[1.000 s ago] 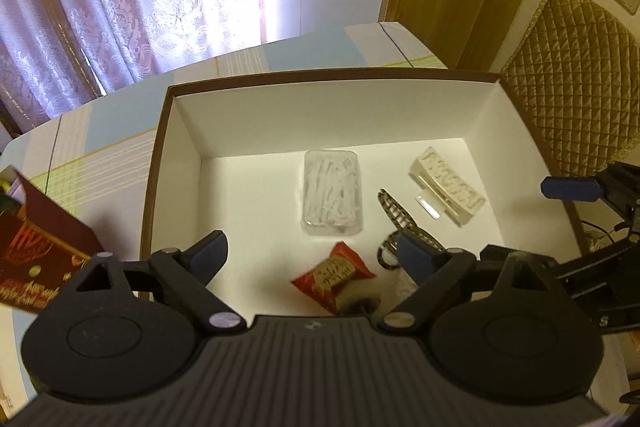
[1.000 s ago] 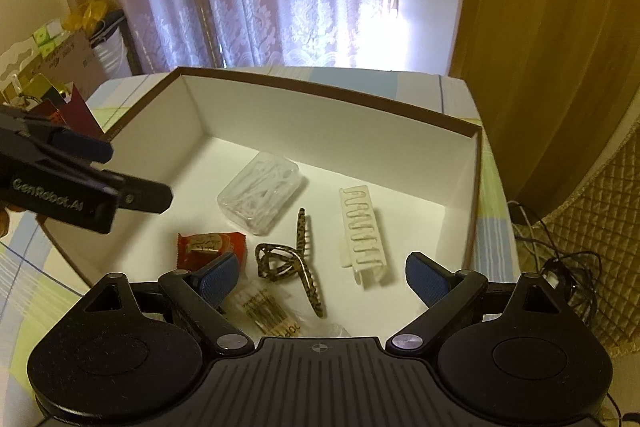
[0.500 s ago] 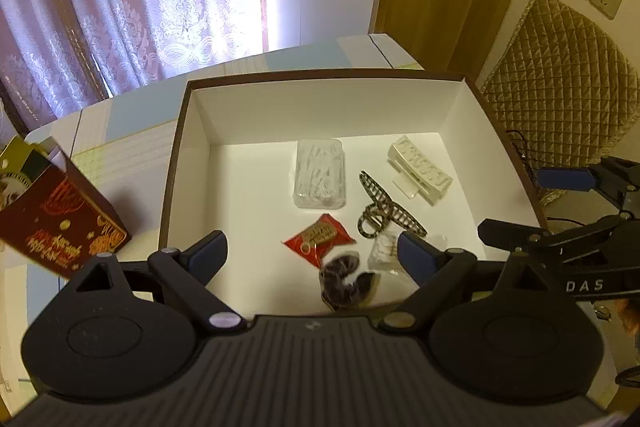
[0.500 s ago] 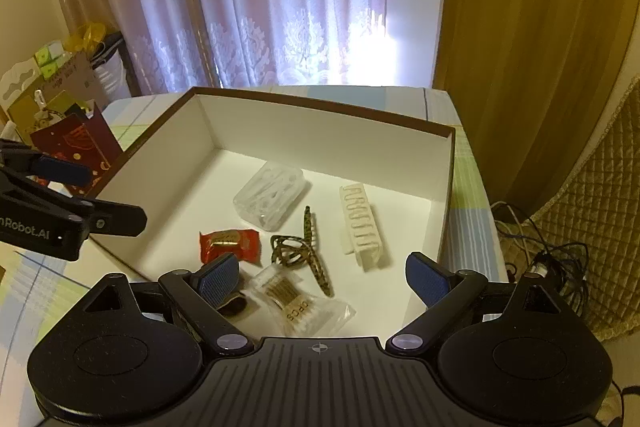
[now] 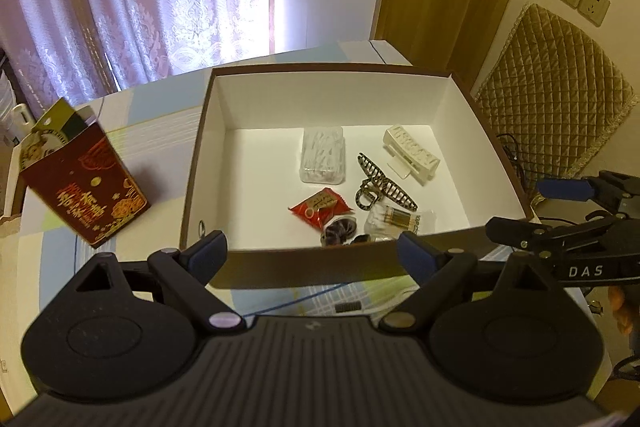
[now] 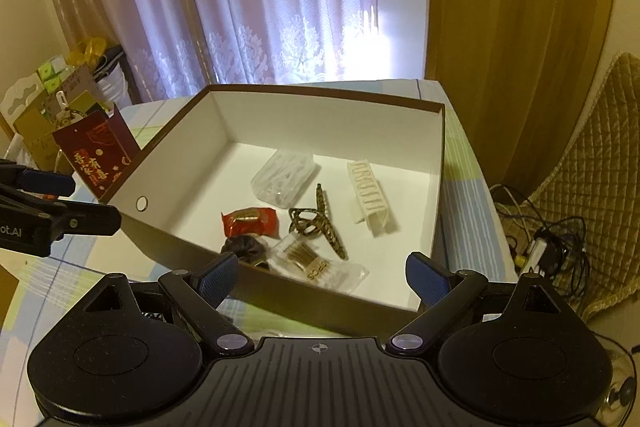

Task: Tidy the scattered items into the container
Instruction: 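Lift both tools out of the box toward the remaining items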

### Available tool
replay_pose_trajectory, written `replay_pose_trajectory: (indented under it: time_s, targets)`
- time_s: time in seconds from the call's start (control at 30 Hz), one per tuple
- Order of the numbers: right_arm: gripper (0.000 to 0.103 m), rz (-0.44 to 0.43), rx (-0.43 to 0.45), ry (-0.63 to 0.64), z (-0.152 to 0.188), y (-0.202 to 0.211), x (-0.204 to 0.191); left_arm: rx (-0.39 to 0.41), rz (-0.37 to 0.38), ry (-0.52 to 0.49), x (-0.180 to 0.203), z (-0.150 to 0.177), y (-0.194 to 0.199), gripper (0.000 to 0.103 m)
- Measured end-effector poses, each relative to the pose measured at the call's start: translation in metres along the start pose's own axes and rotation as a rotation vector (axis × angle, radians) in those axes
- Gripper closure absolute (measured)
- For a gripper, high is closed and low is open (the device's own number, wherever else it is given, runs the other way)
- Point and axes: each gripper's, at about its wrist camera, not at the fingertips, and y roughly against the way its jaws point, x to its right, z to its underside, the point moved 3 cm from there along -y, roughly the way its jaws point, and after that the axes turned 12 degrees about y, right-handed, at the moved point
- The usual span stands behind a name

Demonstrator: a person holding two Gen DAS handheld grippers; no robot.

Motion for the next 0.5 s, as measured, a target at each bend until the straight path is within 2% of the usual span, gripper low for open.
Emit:
replay_pose_trajectory:
  time_s: [0.23, 0.5]
  targets:
    - [0.008, -0.009, 0.018, -0.039, 0.021, 0.009, -0.004, -0.004, -0.019, 0.034, -0.025, 0.027, 0.009, 0.013]
    - [0.007, -0.039, -0.04, -0.055, 0.052, -0.004, -0.014, -0.043, -0.052, 0.078, -0.055, 0.066, 0.0, 0.013]
